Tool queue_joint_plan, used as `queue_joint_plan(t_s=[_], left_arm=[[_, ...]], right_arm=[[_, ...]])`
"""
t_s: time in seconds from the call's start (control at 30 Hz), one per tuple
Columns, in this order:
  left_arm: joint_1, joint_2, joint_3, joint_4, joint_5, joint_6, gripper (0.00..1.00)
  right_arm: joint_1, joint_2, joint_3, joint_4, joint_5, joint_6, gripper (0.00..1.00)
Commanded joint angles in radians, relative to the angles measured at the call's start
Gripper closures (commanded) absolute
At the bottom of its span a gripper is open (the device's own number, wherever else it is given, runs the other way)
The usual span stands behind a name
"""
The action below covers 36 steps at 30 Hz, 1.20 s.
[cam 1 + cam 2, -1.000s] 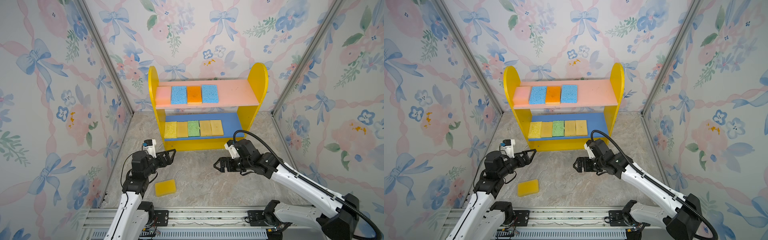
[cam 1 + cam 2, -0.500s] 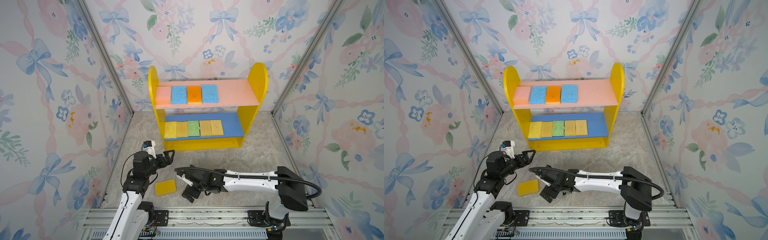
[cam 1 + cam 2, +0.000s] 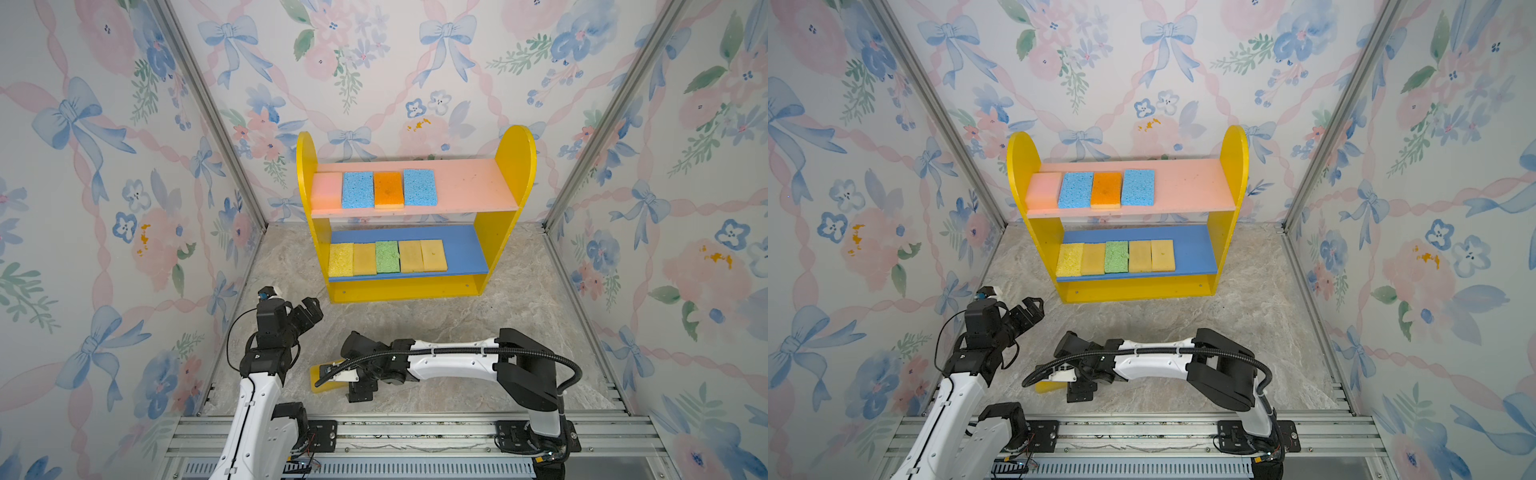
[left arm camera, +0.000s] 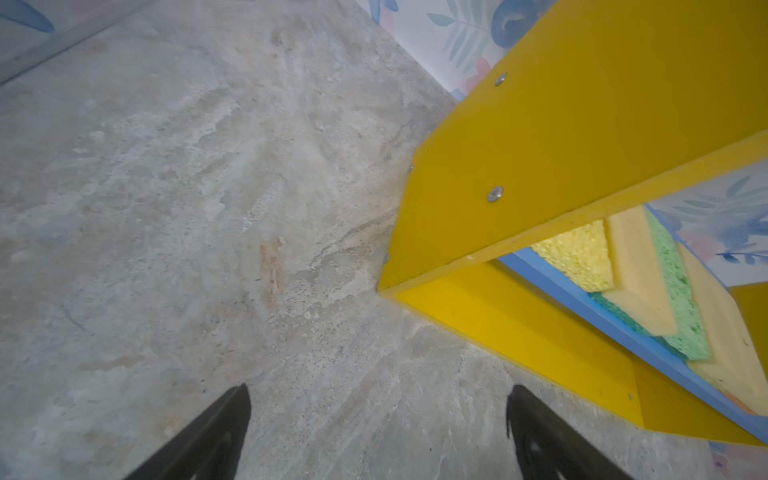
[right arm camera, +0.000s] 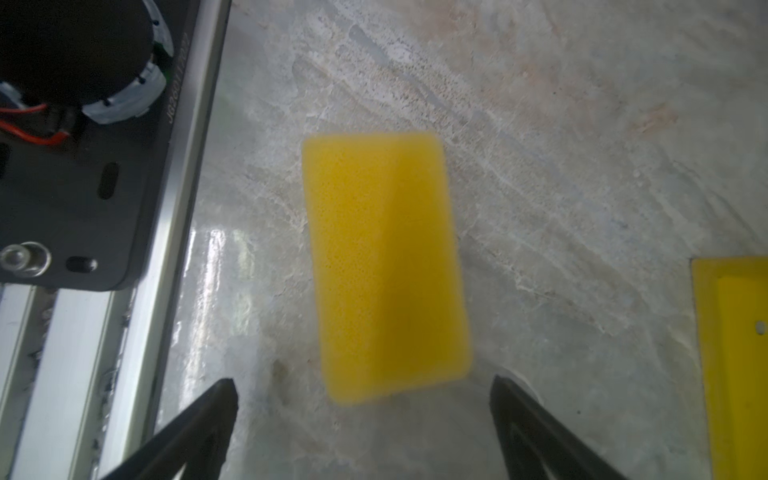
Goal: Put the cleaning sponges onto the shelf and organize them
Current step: 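Close the right gripper on the yellow sponge, then lift the yellow sponge upright toward the lower blue shelf with the right gripper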
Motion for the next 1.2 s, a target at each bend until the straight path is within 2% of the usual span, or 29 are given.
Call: queue_joint_plan(t_s=[0.0, 0.27, 0.53, 0.7, 0.83, 1.17], left_arm=[[0.028, 0.006, 0.027, -0.037, -0.074, -0.012, 0.02], [0.043, 0.016, 0.036, -0.035, -0.049, -0.002, 0.02], [0.041, 0.006, 0.039, -0.035, -0.039, 0.001, 0.02], [0.041, 0.02, 0.041, -0.033, -0.022, 0.003, 0.02], [0.041, 0.025, 0.041, -0.032, -0.018, 0.005, 0.02], [0.042, 0.031, 0.042, -0.032, -0.002, 0.015, 0.02]], right_arm=[[-0.025, 0.055, 0.084, -0.048, -0.041, -0.051, 0.03], [-0.062, 0.171, 0.186, -0.099, -0.104, -0.004, 0.03], [-0.102, 0.253, 0.259, -0.125, -0.109, 0.054, 0.03], [-0.104, 0.279, 0.277, -0.164, -0.119, 0.042, 0.0], [-0.103, 0.272, 0.264, -0.164, -0.132, 0.045, 0.11], [-0.094, 0.131, 0.086, 0.016, -0.158, 0.091, 0.35]])
